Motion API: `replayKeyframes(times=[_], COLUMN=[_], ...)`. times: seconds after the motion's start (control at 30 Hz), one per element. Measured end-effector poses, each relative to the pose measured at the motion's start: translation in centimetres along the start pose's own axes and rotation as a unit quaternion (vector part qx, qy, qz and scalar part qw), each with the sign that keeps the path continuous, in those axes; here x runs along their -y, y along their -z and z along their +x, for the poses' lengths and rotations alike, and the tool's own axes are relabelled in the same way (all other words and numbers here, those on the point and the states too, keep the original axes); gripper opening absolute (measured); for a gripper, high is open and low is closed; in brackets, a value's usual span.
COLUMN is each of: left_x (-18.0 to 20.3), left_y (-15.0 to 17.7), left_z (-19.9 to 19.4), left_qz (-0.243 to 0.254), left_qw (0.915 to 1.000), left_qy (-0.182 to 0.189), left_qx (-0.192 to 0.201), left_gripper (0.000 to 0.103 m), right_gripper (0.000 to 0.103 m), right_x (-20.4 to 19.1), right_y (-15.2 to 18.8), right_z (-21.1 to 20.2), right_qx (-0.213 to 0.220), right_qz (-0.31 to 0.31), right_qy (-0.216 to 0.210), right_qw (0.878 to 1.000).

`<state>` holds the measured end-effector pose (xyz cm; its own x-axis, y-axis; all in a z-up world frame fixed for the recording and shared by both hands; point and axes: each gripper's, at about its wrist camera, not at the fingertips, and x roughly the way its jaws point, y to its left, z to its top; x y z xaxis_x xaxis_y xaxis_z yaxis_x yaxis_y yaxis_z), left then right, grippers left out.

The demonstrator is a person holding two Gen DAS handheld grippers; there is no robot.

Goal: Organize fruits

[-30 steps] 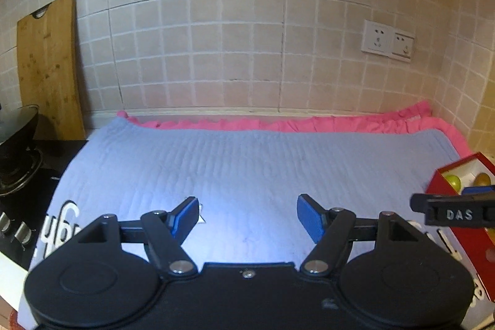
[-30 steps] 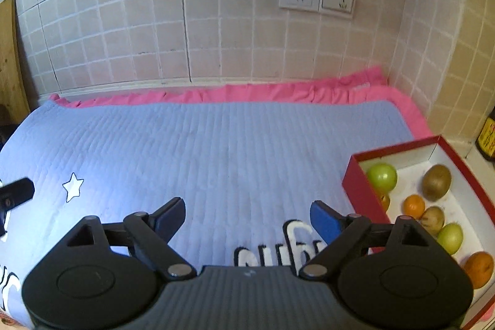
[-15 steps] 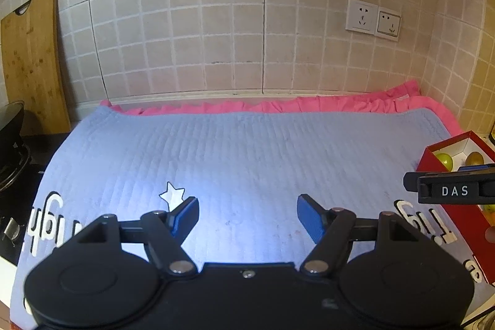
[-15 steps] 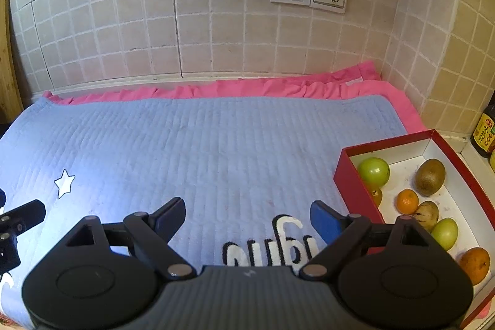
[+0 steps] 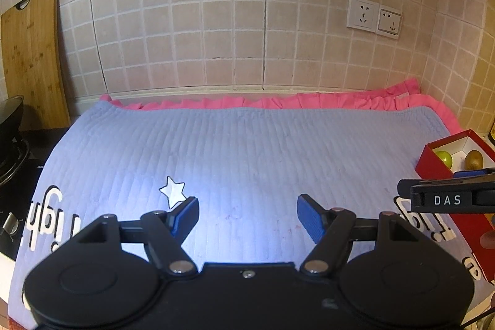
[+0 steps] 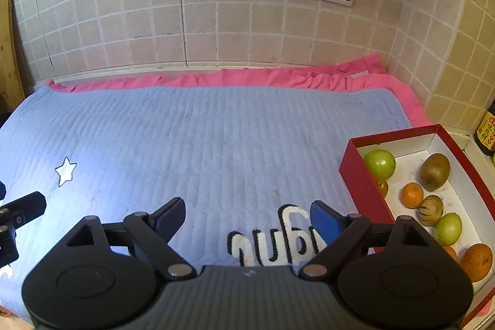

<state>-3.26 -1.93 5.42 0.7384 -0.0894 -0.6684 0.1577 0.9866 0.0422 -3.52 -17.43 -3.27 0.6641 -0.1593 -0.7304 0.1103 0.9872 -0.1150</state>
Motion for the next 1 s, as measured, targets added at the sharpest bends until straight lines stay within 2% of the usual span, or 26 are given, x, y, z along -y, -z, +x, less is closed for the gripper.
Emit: replayKeyframes(times=[0.6, 0.87, 1.0], left_x=[-0.1, 0.2, 0.5], left_y=[0.7, 0.8, 0.8], left_z=[0.6, 1.1, 1.4], left_qz=[-0.012, -0.005, 0.013], left_qw=[0.9998, 0.9997, 0.9995], left_qy=[-0.007, -0.006, -0.020], left_qx=[-0.017, -0.022, -0.021], left_gripper=[0.083, 0.083, 0.083], right_gripper=[0.089, 0.089, 0.089], right_x=[-0.6, 0.5, 0.7], right_y=[0.3, 0.6, 0.7], right_z=[-0.2, 0.9, 1.2], right_qx=[0.002, -0.012, -0.015], right_qz=[-0.005, 0.013, 0.018], right_qy=[-0.001, 0.006, 0.006], right_qw=[1.000, 1.000, 1.000])
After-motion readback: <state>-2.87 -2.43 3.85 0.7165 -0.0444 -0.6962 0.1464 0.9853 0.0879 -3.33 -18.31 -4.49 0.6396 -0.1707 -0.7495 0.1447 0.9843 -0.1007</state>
